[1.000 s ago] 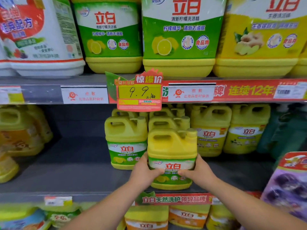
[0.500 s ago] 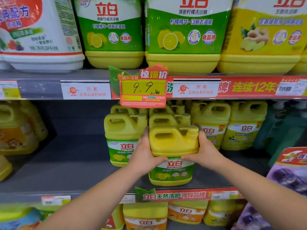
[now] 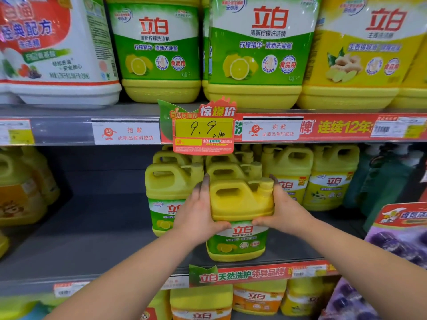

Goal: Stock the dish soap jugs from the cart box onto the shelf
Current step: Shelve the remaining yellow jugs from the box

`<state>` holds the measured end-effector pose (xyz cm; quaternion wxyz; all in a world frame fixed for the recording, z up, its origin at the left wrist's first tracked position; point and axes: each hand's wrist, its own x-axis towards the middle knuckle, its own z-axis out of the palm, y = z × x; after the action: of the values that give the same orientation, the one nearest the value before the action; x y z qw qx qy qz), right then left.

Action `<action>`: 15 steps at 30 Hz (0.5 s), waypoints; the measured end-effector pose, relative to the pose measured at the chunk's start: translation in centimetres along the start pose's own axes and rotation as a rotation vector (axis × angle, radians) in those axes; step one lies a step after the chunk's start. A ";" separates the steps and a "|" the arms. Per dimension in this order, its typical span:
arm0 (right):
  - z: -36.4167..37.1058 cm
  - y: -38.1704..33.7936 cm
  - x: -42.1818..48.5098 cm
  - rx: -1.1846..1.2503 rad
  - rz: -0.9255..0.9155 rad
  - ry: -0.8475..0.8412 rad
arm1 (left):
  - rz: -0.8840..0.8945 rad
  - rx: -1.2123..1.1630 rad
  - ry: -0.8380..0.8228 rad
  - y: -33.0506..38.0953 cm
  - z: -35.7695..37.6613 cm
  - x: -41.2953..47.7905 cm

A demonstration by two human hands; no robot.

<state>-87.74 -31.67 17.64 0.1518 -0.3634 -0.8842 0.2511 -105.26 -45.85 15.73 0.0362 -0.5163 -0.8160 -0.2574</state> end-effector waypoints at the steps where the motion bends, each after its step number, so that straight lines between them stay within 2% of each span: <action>1: -0.2 -0.3 -0.2 -0.056 0.016 0.005 | 0.025 0.040 0.003 -0.1 -0.3 -0.1; 3: -0.9 -0.9 -0.9 -0.261 0.015 0.071 | 0.097 0.131 0.027 -0.2 -1.2 -0.2; 6: -2.1 -1.7 -2.4 -0.656 -0.083 0.200 | 0.293 0.327 0.079 0.3 -2.5 -0.4; 8: -2.5 -2.2 -3.6 -0.819 -0.130 0.189 | 0.448 0.404 0.083 1.2 -2.9 -0.8; 11: -2.6 -2.6 -5.8 -0.884 -0.101 0.131 | 0.612 0.410 0.054 3.2 -2.5 -1.8; 15: -2.1 -2.2 -9.9 -0.862 0.029 0.100 | 0.688 0.373 -0.029 5.5 -0.5 -3.4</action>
<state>-81.23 -39.41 19.73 0.0254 -0.4177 -0.8946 -0.1570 -99.03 -47.00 17.14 0.2021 -0.7479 -0.6284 -0.0702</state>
